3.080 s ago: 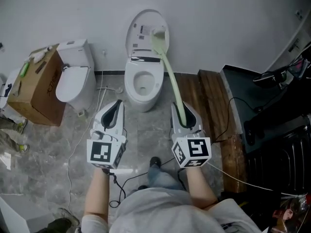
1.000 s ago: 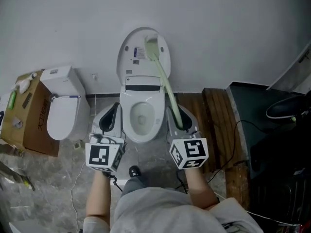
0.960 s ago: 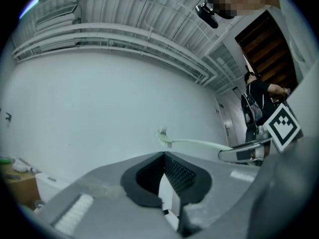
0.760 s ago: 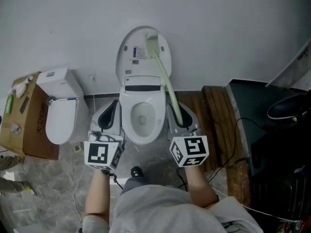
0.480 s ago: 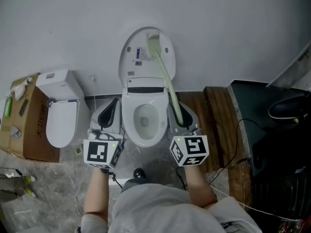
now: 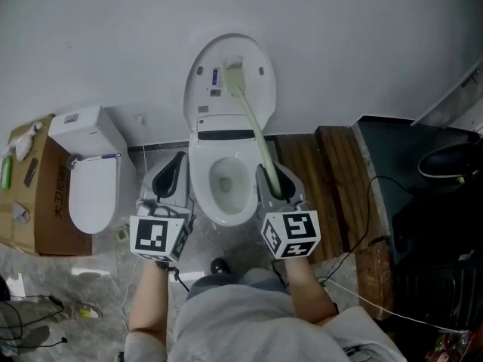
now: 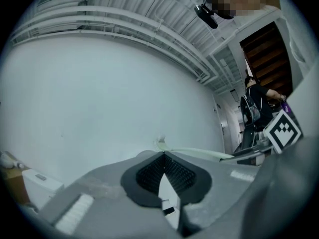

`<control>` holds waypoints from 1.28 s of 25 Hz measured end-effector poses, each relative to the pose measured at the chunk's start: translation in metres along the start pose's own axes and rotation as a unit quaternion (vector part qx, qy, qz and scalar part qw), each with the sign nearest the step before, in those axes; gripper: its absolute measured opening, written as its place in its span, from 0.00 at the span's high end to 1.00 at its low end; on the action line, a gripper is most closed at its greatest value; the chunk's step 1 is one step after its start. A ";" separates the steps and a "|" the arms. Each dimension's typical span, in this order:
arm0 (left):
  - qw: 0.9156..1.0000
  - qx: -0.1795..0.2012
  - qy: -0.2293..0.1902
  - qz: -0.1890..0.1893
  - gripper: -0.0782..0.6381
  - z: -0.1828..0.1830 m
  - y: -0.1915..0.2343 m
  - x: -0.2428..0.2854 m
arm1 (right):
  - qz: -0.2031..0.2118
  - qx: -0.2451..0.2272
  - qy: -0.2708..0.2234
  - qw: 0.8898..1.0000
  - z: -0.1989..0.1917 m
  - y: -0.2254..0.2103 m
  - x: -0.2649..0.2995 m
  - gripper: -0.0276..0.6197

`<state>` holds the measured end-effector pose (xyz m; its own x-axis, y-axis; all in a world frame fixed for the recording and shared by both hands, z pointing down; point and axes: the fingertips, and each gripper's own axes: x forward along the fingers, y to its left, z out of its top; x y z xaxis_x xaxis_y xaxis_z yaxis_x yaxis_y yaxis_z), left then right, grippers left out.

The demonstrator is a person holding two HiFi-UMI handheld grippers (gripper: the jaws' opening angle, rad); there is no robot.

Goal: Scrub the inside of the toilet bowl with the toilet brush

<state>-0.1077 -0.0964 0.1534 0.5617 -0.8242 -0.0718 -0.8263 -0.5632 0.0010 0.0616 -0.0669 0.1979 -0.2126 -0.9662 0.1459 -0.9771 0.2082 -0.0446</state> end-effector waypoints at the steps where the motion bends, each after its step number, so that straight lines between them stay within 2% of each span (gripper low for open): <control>1: 1.000 -0.006 0.004 0.001 0.89 -0.003 0.002 0.000 | -0.001 0.002 0.006 1.000 -0.005 0.001 0.001 0.82; 9: 1.000 -0.012 0.026 -0.009 0.89 -0.040 0.006 -0.003 | -0.006 0.014 0.072 0.997 -0.063 0.004 -0.001 0.82; 15: 0.998 -0.044 0.048 -0.002 0.89 -0.069 0.004 -0.003 | -0.008 0.030 0.137 0.990 -0.120 -0.001 -0.003 0.82; 25: 0.996 -0.057 0.071 -0.002 0.89 -0.110 0.010 0.012 | -0.018 0.082 0.249 0.965 -0.228 -0.015 0.003 0.82; 32: 0.994 -0.058 0.090 -0.010 0.89 -0.142 0.011 0.031 | -0.016 0.096 0.312 0.945 -0.293 -0.023 0.016 0.82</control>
<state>-0.0941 -0.1363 0.2924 0.5854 -0.8037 0.1068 -0.8101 -0.5744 0.1174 0.0768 -0.0430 0.4906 -0.2069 -0.6814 0.7021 -0.9757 0.0909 -0.1993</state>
